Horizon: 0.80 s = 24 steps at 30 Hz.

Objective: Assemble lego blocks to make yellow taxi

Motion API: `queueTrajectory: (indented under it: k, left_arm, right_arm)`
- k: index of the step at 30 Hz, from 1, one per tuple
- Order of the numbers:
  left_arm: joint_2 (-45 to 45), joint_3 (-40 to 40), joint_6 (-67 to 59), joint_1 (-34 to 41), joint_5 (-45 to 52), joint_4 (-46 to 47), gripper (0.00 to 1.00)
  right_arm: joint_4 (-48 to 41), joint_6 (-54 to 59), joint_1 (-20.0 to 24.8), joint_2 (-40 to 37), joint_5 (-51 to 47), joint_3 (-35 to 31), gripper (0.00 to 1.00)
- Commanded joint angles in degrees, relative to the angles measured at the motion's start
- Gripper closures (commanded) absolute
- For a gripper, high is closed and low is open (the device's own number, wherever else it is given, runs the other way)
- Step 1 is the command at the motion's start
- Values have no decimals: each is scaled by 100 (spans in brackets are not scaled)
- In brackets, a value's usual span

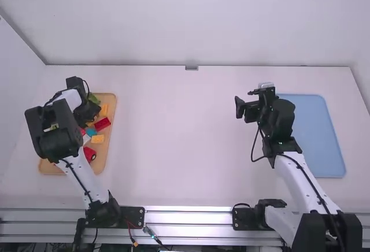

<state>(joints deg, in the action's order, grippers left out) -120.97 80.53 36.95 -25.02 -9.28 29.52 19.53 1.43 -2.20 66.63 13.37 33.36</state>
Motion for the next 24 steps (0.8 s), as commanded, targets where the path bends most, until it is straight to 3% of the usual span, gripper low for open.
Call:
queueTrajectory:
  k: [1,9,12,14,15,16,24]
  left_arm:
    - [-109,-236,-76,0,-76,4,35]
    - [-107,-61,-76,-2,-85,205,62]
    - [-107,188,-76,-7,-85,479,78]
    - [-107,448,-79,24,-85,754,80]
    - [-107,566,-76,28,-85,885,84]
    - [-107,787,-74,26,-87,1150,95]
    - [286,1263,562,334,-1034,2127,98]
  right_arm:
    - [9,-13,-9,44,37,229,1]
    - [20,-15,-9,33,37,229,1]
    - [37,-15,-9,35,37,229,1]
    - [66,-13,-9,35,42,229,1]
    - [79,-15,-9,35,39,229,1]
    - [92,-15,-9,35,46,229,1]
    - [114,-11,-31,35,205,229,1]
